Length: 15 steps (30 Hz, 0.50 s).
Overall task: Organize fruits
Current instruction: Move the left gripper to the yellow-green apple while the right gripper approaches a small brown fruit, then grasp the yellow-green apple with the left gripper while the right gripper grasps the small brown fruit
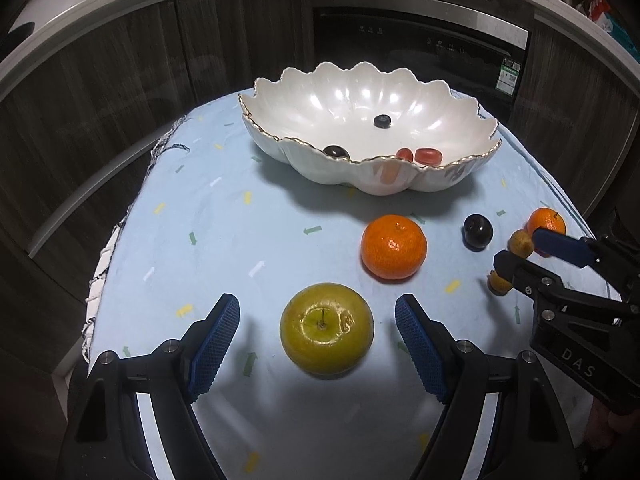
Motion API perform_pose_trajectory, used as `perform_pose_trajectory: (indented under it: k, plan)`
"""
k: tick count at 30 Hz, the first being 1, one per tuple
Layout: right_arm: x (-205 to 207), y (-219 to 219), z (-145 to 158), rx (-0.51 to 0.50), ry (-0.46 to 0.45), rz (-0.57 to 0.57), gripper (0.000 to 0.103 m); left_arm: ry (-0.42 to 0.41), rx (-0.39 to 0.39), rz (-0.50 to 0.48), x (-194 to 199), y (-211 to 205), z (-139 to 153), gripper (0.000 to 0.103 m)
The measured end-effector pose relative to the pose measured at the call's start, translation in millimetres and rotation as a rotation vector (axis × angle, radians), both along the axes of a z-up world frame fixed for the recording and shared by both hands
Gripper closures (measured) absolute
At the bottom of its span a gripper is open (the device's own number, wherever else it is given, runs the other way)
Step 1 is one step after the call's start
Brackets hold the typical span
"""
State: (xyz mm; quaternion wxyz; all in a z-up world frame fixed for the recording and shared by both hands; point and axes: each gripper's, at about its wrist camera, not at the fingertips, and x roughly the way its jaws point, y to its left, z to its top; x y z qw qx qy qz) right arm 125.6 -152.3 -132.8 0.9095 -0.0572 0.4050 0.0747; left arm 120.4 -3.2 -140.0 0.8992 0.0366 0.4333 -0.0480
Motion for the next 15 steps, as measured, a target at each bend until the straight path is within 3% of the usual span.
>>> perform_pose_trajectory:
  k: [4, 8, 15]
  plan:
    - [1, -1, -8, 0.003, 0.026, 0.007, 0.056, 0.011, -0.001, 0.000, 1, 0, -4, 0.023]
    - [2, 1, -14, -0.001, 0.048, 0.019, 0.056, 0.027, -0.012, -0.006, 3, 1, -8, 0.033]
    - [4, 4, -24, -0.002, 0.093, 0.038, 0.069, 0.044, -0.016, -0.009, 4, 1, -13, 0.037]
